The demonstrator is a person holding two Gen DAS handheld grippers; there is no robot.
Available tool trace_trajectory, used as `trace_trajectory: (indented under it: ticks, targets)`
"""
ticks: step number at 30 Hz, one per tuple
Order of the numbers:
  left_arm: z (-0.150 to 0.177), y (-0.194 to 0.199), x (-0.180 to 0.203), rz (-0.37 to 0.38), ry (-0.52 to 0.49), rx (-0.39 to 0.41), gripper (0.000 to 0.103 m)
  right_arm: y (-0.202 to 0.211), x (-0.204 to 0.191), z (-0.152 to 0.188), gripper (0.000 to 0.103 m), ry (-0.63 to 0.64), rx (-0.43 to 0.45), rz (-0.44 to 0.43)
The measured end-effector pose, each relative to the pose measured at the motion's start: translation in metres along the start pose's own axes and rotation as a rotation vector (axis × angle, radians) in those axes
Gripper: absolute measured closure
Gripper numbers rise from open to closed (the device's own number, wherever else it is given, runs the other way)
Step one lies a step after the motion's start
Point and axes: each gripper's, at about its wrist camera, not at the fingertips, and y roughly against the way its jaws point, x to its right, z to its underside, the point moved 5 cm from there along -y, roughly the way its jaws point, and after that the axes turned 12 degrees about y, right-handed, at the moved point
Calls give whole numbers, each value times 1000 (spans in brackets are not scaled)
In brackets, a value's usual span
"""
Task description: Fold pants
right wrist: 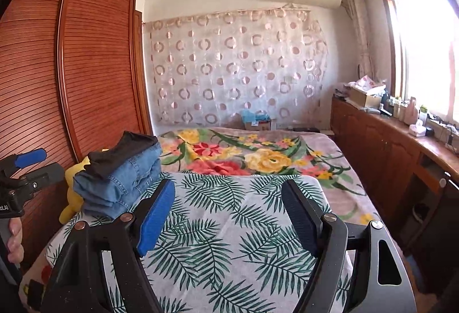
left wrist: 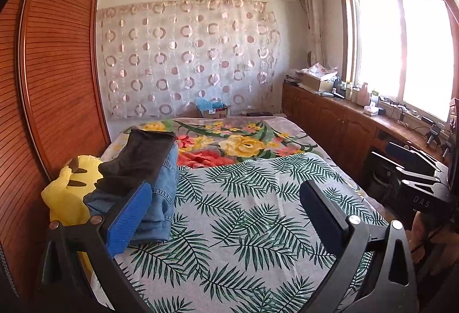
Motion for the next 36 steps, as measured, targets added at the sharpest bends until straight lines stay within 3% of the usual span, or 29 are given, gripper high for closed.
trace_trajectory:
  ticks: [36]
  targets:
    - [0,3,-2,-8,6,-4,0,6,18,5,25,11,13,-2]
